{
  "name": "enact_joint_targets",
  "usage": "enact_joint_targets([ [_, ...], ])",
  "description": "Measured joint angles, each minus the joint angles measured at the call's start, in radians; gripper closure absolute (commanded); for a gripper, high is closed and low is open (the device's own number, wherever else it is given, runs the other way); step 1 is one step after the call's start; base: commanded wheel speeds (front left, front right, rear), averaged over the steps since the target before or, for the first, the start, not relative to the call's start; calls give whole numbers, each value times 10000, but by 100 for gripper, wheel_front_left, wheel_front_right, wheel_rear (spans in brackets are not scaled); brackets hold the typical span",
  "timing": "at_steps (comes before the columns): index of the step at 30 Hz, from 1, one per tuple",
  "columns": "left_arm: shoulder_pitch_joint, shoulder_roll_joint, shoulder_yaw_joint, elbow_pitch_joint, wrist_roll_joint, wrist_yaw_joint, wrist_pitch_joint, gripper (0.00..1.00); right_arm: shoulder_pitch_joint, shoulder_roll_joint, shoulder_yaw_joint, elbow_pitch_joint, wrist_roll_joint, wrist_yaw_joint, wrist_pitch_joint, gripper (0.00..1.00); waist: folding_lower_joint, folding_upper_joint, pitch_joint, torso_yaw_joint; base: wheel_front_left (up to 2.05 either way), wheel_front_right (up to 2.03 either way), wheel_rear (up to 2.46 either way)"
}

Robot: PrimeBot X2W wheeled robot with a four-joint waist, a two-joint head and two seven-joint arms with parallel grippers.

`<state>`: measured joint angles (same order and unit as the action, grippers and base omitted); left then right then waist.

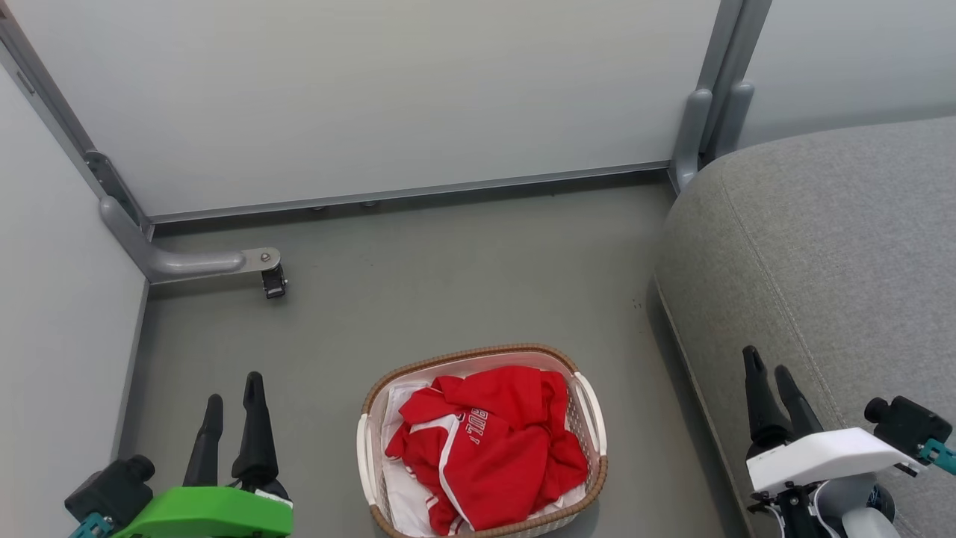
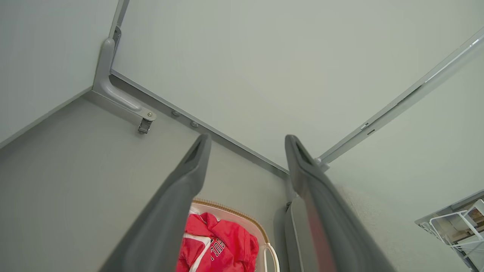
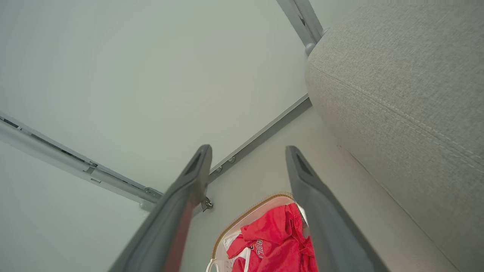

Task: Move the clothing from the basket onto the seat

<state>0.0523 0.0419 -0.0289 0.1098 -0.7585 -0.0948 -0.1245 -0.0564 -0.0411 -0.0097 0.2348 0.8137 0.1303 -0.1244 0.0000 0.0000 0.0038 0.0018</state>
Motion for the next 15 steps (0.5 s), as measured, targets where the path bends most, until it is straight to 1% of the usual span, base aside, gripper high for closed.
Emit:
enact_joint_targets([
  [15, 221, 10, -121, 245, 1588, 128, -382, 0, -1, -21, 293, -77, -1810, 0, -366, 0, 0, 0, 4, 31, 0, 0, 0],
])
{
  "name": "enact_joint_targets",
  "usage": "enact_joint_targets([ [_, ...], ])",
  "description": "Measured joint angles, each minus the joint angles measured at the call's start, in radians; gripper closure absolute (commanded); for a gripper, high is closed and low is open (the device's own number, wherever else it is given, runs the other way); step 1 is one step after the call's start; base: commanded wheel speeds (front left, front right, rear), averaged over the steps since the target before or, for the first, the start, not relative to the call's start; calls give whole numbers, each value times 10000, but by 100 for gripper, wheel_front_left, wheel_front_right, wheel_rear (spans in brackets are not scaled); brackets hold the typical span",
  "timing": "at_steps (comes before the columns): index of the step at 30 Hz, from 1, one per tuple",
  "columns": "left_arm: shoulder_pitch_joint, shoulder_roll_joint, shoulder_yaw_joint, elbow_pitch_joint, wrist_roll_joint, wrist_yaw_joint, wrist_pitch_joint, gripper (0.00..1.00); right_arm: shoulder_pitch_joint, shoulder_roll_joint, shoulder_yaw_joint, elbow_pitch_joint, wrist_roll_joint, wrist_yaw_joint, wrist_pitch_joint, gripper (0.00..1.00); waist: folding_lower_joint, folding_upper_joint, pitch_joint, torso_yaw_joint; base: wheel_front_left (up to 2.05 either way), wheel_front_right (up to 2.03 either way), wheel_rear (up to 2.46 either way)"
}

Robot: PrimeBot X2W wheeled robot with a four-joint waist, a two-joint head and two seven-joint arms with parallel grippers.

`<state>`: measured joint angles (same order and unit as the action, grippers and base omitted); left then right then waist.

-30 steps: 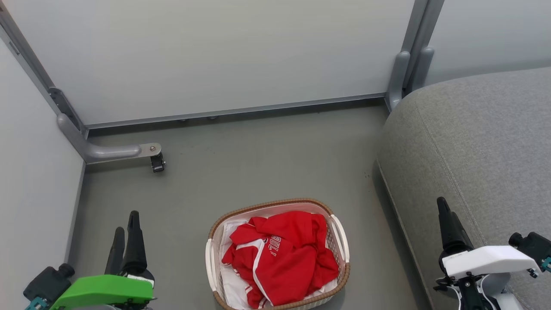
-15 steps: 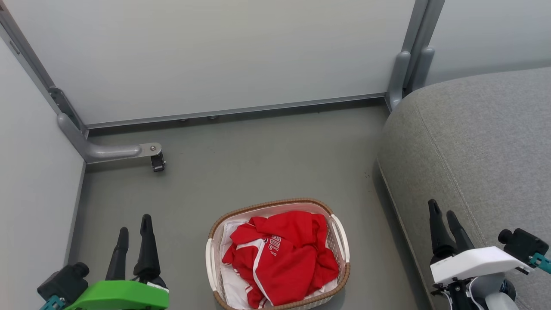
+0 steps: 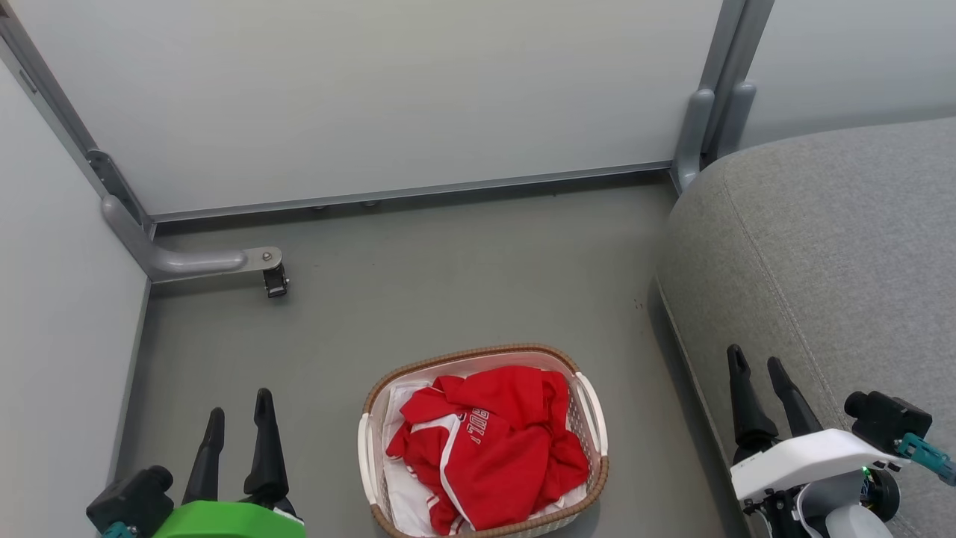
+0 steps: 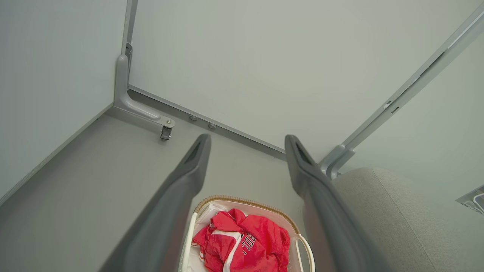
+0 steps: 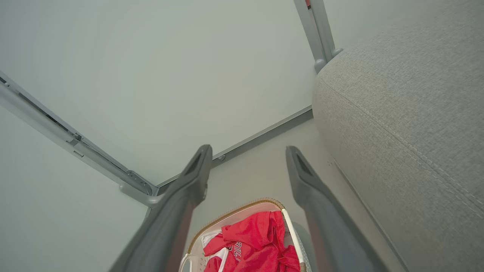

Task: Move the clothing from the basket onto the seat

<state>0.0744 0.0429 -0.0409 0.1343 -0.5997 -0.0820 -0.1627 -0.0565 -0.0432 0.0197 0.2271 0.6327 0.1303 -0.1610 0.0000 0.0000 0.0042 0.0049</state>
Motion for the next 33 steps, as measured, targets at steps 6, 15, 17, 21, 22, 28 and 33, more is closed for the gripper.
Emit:
enact_joint_targets([
  [6, 63, 2, -71, 69, 523, 8, -148, 0, 0, -6, 75, 19, -548, 0, -159, 0, 0, 0, -4, 15, 0, 0, 0],
  [15, 152, 8, -221, 290, 1143, 40, -337, 0, -5, -13, 138, 102, -1315, 0, -355, 0, 0, 0, 15, 63, 0, 0, 0],
  [17, 157, 10, -240, 316, 1271, 44, -410, 0, -7, -15, 159, 121, -1452, 0, -395, 0, 0, 0, 16, 77, 0, 0, 0],
  [21, 177, 13, -286, 355, 1605, 73, -493, 0, -11, -17, 213, 157, -1756, 2, -493, 0, 0, 0, 16, 101, 0, 0, 0],
  [22, 181, 15, -295, 362, 1678, 75, -502, 0, -11, -17, 222, 161, -1833, 2, -510, 0, 0, 0, 16, 106, 0, 0, 0],
  [28, 239, 21, -355, 420, 2036, 111, -608, 0, -15, -23, 261, 192, -2261, 2, -614, 0, 0, 0, 27, 130, 0, 0, 0],
  [33, 263, 25, -414, 474, 2339, 119, -719, 0, -27, -25, 314, 192, -2621, 2, -702, 0, 0, 0, 39, 142, 0, 0, 0],
])
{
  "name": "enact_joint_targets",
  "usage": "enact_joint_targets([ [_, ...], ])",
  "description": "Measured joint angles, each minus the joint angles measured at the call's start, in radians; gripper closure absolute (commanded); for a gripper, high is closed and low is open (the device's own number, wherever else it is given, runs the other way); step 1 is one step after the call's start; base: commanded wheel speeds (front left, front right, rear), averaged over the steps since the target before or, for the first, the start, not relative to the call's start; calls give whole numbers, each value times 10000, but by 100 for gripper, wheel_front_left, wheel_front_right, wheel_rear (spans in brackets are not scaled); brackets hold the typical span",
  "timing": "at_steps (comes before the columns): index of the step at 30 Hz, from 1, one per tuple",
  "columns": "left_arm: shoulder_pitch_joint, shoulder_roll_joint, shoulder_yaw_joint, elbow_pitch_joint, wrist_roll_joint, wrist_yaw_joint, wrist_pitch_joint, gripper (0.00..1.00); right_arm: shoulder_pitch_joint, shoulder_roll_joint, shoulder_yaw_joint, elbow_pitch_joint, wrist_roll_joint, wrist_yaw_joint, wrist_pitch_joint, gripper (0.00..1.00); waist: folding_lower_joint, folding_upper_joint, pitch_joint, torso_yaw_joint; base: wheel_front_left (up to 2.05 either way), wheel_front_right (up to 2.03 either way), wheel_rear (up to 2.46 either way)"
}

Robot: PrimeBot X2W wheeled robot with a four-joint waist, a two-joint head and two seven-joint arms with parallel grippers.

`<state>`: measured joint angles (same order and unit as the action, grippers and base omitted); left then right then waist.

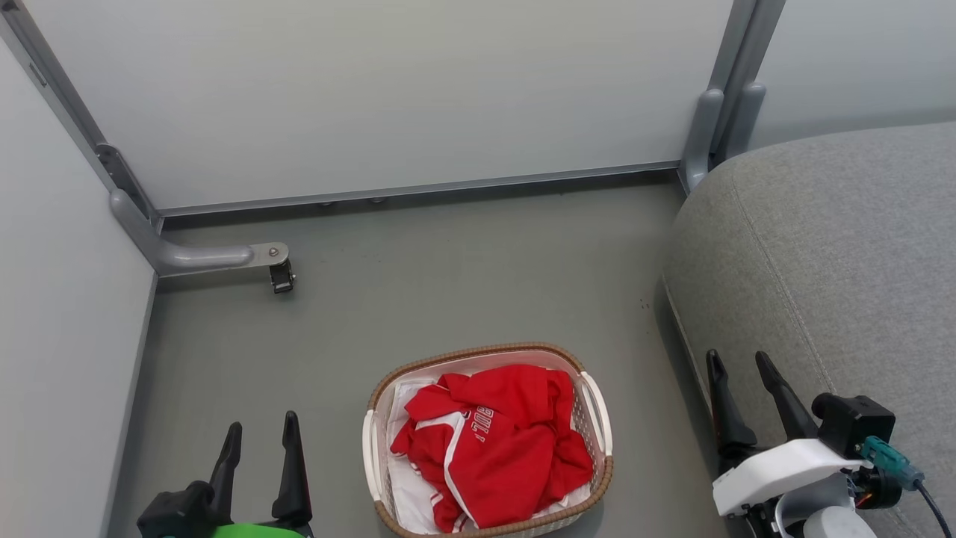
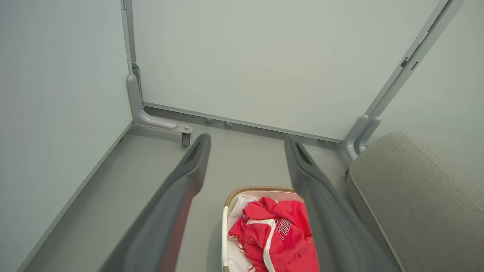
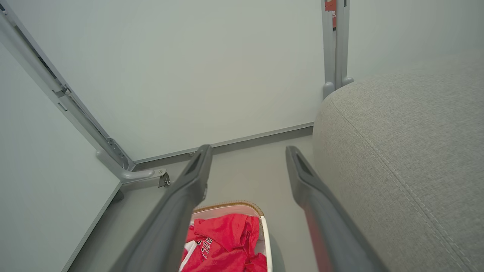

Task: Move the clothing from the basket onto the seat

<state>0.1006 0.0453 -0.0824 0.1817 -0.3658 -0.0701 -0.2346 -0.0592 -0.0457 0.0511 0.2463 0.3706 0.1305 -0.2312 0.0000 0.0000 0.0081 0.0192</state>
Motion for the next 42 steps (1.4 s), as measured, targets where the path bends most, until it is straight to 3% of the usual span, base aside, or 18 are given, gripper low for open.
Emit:
enact_joint_targets([
  [16, 109, 12, -180, 81, 974, 86, -293, 0, -34, -10, 178, 130, -1026, 0, -307, 0, 0, 0, 16, 24, 0, 0, 0],
  [42, -246, 17, -464, 186, 1160, 31, -293, 0, -203, -12, 184, 98, -1070, 0, -307, 0, 0, 0, 360, -5, 0, 0, 0],
])
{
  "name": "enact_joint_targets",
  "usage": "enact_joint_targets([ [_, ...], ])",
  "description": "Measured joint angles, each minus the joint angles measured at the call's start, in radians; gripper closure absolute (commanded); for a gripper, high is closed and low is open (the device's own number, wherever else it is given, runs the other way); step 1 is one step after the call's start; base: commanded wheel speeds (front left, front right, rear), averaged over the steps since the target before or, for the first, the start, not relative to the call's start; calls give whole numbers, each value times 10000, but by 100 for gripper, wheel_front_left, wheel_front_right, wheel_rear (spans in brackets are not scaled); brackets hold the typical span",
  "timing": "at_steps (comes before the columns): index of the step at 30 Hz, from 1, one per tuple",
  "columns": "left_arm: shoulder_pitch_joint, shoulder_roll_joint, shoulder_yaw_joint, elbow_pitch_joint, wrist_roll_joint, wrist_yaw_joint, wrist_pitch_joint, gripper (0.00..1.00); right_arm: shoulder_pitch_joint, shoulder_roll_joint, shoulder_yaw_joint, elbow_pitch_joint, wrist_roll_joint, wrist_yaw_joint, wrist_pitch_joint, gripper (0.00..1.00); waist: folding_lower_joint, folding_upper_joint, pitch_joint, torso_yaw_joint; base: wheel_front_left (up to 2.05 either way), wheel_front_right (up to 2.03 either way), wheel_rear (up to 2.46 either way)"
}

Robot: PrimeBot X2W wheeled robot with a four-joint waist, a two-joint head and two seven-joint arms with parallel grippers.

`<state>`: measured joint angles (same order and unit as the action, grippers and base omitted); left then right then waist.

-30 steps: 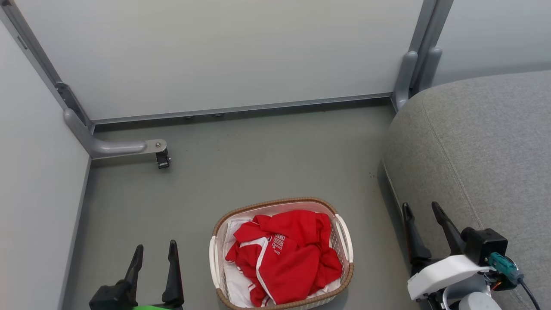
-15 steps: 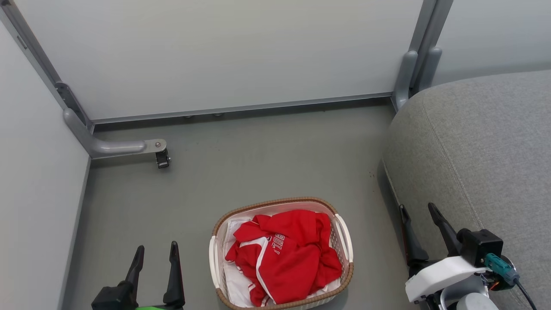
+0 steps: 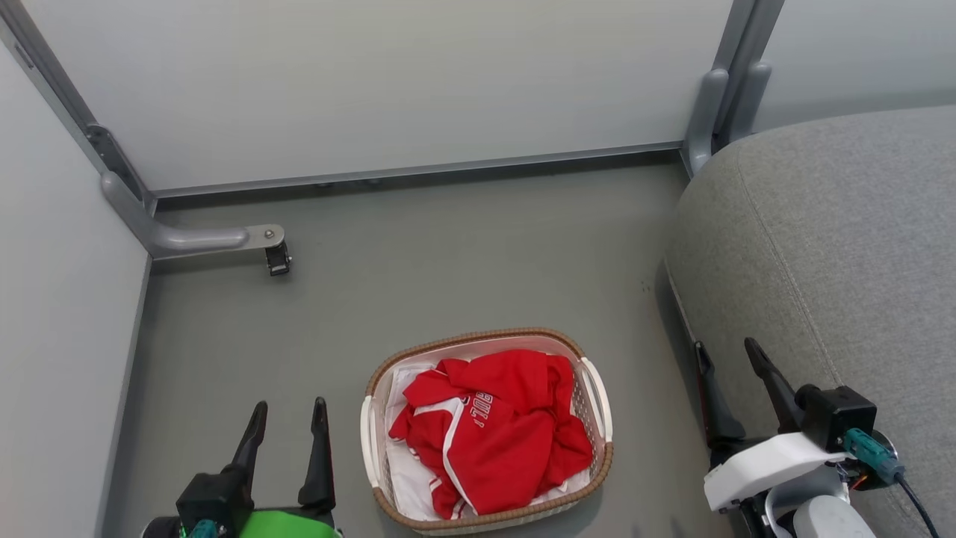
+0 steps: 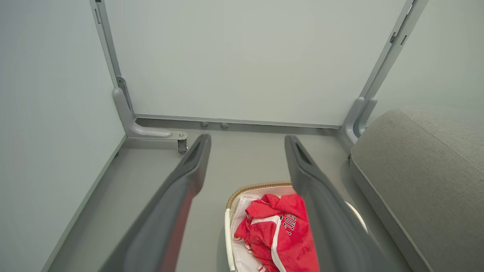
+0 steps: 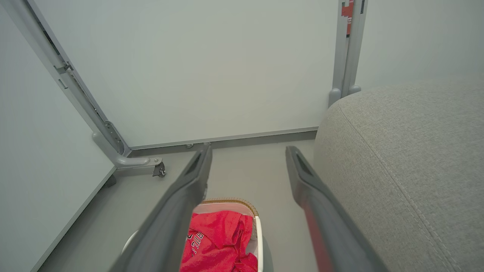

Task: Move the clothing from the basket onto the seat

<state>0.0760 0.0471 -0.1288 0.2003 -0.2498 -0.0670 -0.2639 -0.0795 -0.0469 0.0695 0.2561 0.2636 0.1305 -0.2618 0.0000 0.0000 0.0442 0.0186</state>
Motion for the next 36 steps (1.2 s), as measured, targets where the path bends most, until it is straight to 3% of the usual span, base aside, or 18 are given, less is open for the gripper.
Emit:
enact_joint_targets([
  [11, -2912, 12, -1172, 907, 1329, -426, -6, 0, -1342, -2, -410, -876, -194, 2, -2, 0, 0, 0, 1511, -39, 0, 0, 0],
  [21, -5898, 13, -3279, 4328, 1739, -606, 6, 0, -2614, -13, -698, -2086, -81, 2, -2, 0, 1, 0, 3742, -335, 0, 0, 0],
  [29, -7600, 136, -6299, 6548, 328, -621, 525, 0, -3151, -19, -709, -2495, 199, 2, -4, 0, 2, 0, 5414, -806, 0, 0, 0],
  [36, -8642, 748, -7693, 7618, -750, -621, 1001, 0, -3424, -21, -579, -2780, 518, 2, -2, 0, 2, 0, 6667, -1400, 0, 0, 0],
])
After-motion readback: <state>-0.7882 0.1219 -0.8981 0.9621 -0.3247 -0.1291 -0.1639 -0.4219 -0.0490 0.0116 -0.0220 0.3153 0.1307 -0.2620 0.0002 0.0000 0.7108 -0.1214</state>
